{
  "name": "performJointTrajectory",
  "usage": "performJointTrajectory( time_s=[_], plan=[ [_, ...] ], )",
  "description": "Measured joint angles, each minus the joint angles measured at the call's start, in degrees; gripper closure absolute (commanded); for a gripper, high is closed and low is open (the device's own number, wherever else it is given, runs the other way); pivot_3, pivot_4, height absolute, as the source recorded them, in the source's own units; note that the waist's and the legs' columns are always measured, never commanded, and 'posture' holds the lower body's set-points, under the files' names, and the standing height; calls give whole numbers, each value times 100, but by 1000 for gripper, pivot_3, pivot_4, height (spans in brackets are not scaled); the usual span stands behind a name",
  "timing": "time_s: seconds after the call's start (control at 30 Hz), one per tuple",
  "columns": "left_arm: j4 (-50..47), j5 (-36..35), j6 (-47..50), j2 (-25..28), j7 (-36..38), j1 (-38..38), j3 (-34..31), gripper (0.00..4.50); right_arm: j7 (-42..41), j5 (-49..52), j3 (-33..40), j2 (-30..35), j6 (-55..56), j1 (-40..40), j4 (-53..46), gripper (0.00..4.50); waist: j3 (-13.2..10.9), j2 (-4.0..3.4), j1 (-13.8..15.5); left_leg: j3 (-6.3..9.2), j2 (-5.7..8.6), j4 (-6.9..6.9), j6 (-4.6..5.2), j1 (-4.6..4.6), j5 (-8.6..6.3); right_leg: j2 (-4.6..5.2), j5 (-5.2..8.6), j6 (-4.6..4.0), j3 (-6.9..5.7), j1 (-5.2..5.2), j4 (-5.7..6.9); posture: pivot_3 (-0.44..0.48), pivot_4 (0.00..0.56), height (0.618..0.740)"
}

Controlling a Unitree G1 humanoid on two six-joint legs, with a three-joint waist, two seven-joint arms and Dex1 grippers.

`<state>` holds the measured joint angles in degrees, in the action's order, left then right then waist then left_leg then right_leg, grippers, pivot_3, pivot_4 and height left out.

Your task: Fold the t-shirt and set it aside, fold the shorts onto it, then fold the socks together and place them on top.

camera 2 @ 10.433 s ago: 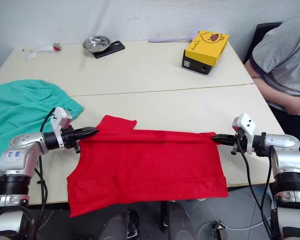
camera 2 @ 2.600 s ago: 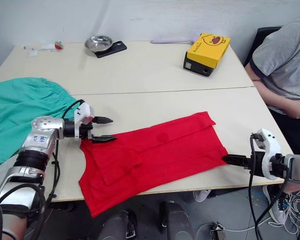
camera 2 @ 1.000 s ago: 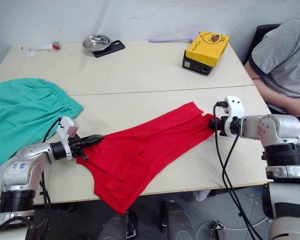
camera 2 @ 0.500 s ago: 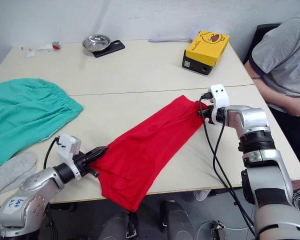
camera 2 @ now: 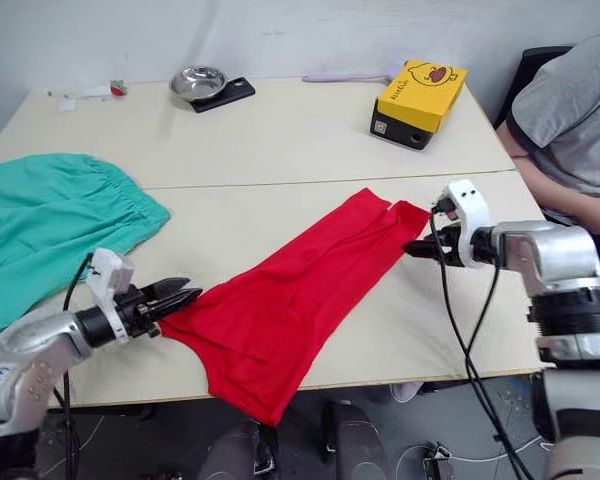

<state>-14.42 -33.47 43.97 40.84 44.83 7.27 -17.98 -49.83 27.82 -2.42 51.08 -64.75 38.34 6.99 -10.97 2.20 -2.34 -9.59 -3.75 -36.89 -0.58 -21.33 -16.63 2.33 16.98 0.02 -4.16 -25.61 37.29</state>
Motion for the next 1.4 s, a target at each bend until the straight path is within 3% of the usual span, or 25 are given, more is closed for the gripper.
performJointTrajectory(
  time_s=[0.13,0.17,0.27,0.37,0.57,0.7,0.83,1.03,1.17,1.2,1.27,1.4],
  plan=[
    [829,7,-112,349,647,930,315,88,-132,822,543,221,-1329,-627,-1274,0,-4,-4,6,1,-4,0,-1,-3,-6,-2,0,0,-6,1,-6,0,150,740],
    [963,19,-155,354,725,1134,386,38,-96,985,622,133,-1631,-677,-1506,0,-4,-4,0,-1,-5,0,-1,-3,-7,-2,0,0,-5,0,-7,0,150,740],
    [1719,246,-329,260,1016,2087,949,38,313,1553,1171,-510,-2523,-1107,-2342,0,-2,0,62,6,-4,0,-2,-5,-5,-2,0,0,-9,2,-7,0,150,740],
    [2485,655,-602,1,1278,2814,1596,38,949,2002,1287,-982,-2734,-1676,-2793,0,-3,-2,87,3,1,-1,1,-13,-7,2,0,1,-9,0,-9,0,150,740],
    [4782,1575,-1390,-1233,1406,4411,2536,38,2367,3054,1689,-1638,-2675,-2226,-3389,0,2,22,79,-5,5,-18,21,-19,-17,5,-7,13,-9,5,-16,0,150,740],
    [6006,1932,-1851,-1876,1520,5115,2699,38,3273,3779,1779,-1901,-2661,-2380,-3503,0,2,22,54,-7,-3,-16,10,-16,-11,-3,-4,10,-11,3,-17,0,150,740],
    [7251,2431,-2452,-2474,1183,5670,2811,38,4244,4332,1684,-2379,-2639,-2411,-3612,0,3,24,31,-3,-5,-14,0,-8,-2,-6,-4,10,-9,5,-9,0,150,740],
    [8127,2829,-2774,-2773,937,6110,2774,38,5356,4882,1475,-2870,-2632,-2350,-3586,0,7,30,0,6,-4,-10,-2,8,9,-6,-2,10,-9,12,13,0,150,740],
    [8406,2926,-2781,-2944,770,6214,2578,885,5859,5075,1325,-3081,-2628,-2265,-3497,0,19,48,-11,13,-4,-4,9,11,14,-6,-1,10,-11,14,15,0,150,740],
    [8454,2930,-2777,-2951,767,6220,2532,1203,5948,5120,1298,-3122,-2628,-2240,-3463,178,23,54,-22,13,-4,-3,7,11,15,-7,-1,10,-11,14,16,0,150,740],
    [8502,2934,-2756,-2968,764,6220,2452,1810,6121,5181,1217,-3181,-2627,-2169,-3391,598,27,59,-45,15,-4,-1,-10,11,25,-6,-1,10,-12,14,17,0,150,740],
    [8555,2954,-2714,-3067,693,6219,2327,3071,6391,5263,1090,-3273,-2541,-2127,-3235,1973,27,59,-62,16,-4,1,-12,9,25,-6,-1,10,-13,13,17,0,150,740]
  ],
)
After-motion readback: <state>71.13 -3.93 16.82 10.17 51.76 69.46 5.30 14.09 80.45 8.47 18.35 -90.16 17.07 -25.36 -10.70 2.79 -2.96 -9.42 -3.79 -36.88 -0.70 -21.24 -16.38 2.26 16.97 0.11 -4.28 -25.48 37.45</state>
